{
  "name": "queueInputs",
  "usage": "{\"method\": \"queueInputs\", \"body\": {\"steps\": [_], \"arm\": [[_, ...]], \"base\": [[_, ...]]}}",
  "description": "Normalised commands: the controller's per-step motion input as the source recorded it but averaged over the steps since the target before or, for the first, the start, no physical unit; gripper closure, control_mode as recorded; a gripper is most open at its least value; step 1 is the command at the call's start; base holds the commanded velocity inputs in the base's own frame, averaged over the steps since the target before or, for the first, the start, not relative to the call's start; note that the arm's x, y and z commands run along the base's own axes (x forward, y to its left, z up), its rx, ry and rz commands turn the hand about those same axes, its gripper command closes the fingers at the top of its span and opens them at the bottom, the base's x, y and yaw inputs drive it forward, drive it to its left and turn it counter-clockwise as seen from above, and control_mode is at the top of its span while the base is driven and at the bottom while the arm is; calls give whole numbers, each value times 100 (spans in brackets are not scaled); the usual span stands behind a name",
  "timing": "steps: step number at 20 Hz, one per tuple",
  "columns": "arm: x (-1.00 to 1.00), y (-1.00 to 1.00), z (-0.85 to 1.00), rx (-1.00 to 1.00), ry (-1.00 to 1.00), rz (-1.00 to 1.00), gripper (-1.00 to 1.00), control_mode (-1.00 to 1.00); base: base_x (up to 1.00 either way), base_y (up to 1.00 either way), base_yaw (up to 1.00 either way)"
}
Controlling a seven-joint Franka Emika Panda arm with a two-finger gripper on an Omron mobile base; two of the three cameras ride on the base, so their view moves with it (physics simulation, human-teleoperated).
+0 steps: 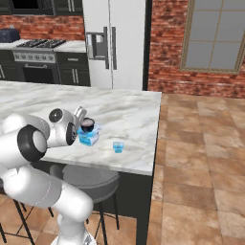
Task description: Stack the yogurt containers by placing the smaller containers on top of the larger containers.
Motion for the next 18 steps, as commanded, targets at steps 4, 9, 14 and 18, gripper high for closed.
{"method": "queueInputs", "body": {"steps": [4, 9, 14, 18], "arm": [[-11, 9, 12, 3, -8, -1, -100, -100], [-11, 9, 19, 0, -7, -3, -100, -100], [-13, 5, 24, 0, 0, -13, -100, -100], [-18, 0, 31, 0, 0, -18, -100, -100]], "base": [[0, 0, 0], [0, 0, 0], [0, 0, 0], [0, 0, 0]]}}
